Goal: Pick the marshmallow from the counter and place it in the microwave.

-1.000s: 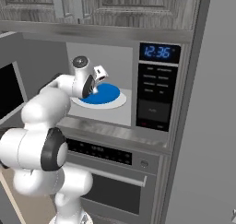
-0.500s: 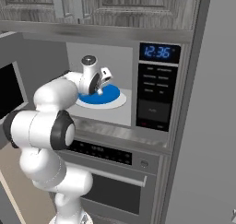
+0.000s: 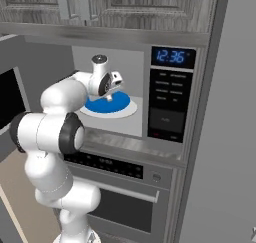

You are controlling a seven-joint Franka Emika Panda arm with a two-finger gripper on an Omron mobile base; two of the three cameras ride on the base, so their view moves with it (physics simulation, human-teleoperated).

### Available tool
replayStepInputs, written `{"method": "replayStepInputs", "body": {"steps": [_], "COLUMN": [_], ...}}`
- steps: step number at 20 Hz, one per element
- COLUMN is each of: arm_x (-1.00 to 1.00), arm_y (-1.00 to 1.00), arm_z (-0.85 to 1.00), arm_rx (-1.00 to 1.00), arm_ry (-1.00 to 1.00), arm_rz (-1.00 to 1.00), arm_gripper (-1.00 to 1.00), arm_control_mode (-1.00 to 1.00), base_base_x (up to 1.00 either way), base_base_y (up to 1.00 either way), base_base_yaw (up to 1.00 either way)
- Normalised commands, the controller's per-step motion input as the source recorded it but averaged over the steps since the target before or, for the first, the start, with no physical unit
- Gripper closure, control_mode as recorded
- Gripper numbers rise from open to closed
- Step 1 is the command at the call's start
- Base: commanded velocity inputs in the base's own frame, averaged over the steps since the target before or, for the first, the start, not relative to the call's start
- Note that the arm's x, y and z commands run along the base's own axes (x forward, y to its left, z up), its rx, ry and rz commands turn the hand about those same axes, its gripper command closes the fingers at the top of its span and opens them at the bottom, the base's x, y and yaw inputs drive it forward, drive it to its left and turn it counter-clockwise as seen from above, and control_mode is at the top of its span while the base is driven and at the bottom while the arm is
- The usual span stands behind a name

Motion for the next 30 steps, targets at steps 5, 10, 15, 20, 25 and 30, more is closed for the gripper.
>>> {"method": "replayStepInputs", "body": {"steps": [5,10,15,20,25,30], "arm_x": [-0.33,-0.21,-0.58,-0.94,-1.00,-1.00], "arm_y": [0.01,0.00,-0.02,-0.13,-0.08,-0.01], "arm_z": [0.01,0.09,0.33,0.39,0.01,0.00], "arm_rx": [0.00,0.00,0.00,0.00,0.02,0.11], "arm_ry": [0.00,-0.03,-0.19,-0.10,-0.03,-0.04], "arm_rz": [-0.07,-0.09,-0.09,-0.14,-0.24,-0.19], "arm_gripper": [-1.00,-1.00,-1.00,-1.00,-1.00,-1.00], "arm_control_mode": [-1.00,-1.00,-1.00,-1.00,-1.00,-1.00], "base_base_x": [0.00,0.00,0.00,0.00,0.00,0.00], "base_base_y": [0.00,0.00,0.00,0.00,0.00,0.00], "base_base_yaw": [0.00,0.00,0.00,0.00,0.00,0.00]}}
